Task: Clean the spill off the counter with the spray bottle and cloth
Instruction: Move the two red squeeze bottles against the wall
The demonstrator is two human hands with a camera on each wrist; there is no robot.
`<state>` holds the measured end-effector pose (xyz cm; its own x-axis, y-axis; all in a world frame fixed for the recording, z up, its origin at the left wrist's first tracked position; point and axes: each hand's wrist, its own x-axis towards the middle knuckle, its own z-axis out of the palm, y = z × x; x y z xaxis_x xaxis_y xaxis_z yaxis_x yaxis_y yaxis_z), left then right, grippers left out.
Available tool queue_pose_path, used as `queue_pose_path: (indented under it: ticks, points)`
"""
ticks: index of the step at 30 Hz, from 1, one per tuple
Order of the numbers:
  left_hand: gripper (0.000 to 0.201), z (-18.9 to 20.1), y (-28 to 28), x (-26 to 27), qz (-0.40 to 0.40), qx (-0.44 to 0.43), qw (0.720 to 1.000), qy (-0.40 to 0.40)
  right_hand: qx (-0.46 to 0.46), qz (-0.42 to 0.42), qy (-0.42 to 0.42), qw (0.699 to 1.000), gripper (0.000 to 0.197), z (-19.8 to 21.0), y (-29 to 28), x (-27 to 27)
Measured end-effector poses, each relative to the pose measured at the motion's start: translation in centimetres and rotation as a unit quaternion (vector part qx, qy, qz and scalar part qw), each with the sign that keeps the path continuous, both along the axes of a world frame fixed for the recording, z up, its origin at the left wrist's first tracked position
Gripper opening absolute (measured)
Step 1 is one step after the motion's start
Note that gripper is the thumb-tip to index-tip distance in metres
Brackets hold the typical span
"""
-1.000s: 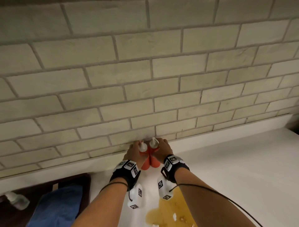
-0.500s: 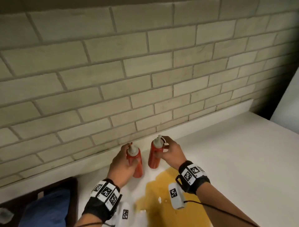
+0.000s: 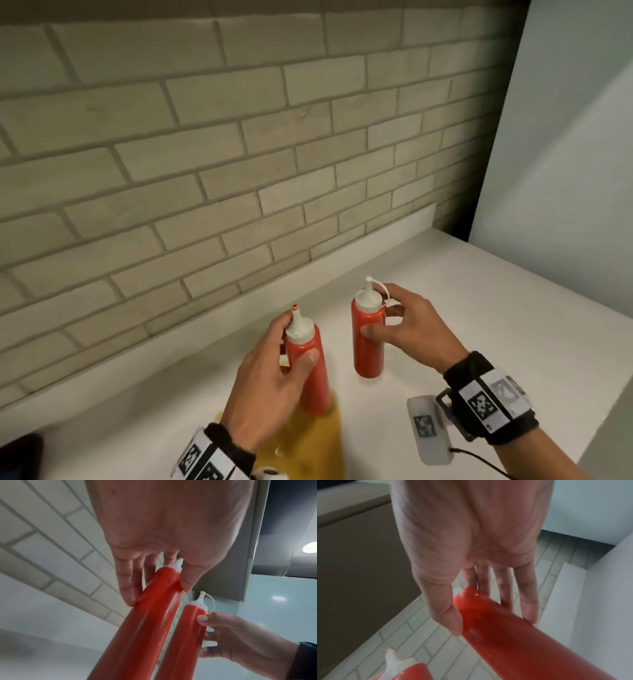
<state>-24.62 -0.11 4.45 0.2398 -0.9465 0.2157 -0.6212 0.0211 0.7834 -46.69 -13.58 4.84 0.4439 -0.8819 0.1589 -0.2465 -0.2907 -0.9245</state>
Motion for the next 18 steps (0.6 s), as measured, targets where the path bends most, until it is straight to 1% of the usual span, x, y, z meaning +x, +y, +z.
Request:
queue_pose_path:
  ticks: [5, 9, 13, 18]
  points:
    - [0.061, -0.3, -7.2, -5.7, 0.018, -0.009, 1.000, -0.006, -0.002, 0.017, 0.024, 1.000, 0.061, 0.5, -6.4, -4.9]
    - [0.058, -0.5, -13.6, -8.9, 0.056, -0.021, 0.998, -0.015, -0.003, 0.033, 0.035, 0.999, 0.062, 0.7, -12.4, -7.1]
    - [0.056, -0.6, -19.4, -10.4, 0.085, -0.022, 0.996, -0.028, 0.007, 0.042, 0.026, 0.999, 0.064, 0.7, -17.9, -7.4]
    - [0.060, -0.5, -25.3, -11.0, 0.114, -0.005, 0.992, -0.054, 0.016, 0.050, 0.028, 0.998, 0.063, -0.1, -23.9, -6.2]
